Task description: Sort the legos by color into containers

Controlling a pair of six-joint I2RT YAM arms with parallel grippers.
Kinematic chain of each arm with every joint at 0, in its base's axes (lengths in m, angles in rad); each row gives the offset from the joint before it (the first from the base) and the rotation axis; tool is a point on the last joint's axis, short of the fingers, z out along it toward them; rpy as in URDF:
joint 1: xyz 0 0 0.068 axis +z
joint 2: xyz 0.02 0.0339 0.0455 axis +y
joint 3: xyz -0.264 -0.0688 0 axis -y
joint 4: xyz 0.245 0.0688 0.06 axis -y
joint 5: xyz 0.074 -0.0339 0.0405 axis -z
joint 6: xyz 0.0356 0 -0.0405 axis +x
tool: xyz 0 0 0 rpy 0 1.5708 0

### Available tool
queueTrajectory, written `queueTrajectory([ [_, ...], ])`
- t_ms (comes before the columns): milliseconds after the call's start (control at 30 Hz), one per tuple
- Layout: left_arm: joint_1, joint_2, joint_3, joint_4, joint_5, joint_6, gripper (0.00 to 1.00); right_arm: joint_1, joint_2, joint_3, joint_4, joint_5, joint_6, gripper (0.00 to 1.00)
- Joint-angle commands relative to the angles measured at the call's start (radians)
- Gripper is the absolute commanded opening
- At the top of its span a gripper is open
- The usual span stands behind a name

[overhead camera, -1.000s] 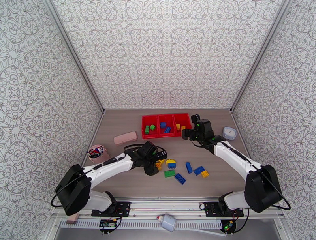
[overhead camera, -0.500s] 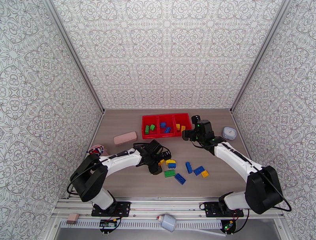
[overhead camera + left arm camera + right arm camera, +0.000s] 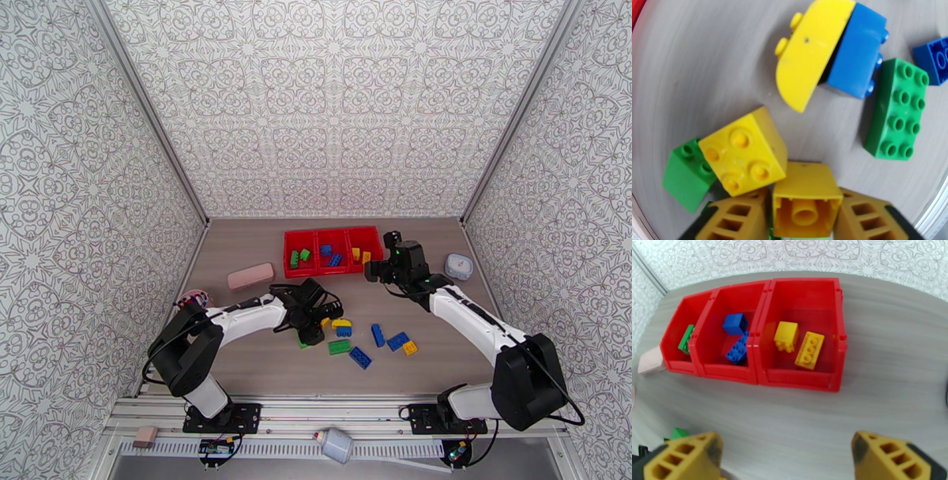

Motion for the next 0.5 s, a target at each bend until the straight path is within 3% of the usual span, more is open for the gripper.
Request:
queueTrajectory([
  [0,0.007,-0.018,0.016,-0.022,0.014,-0.005,0.38,-0.002,-0.032,-0.018,-0.017,0.015,0.001,0.89],
  [267,0.012,-0.092,-0.011,0.005,0.020,-0.016,0.33,-0.002,-0.063,-0.030,-0.023,0.016,0.008,0.90],
  [467,0.029,-0.188,-0.050,0.128,0.057,-0.050,0.30,-0.002,-0.100,-0.042,-0.025,0.007,0.019,0.89],
])
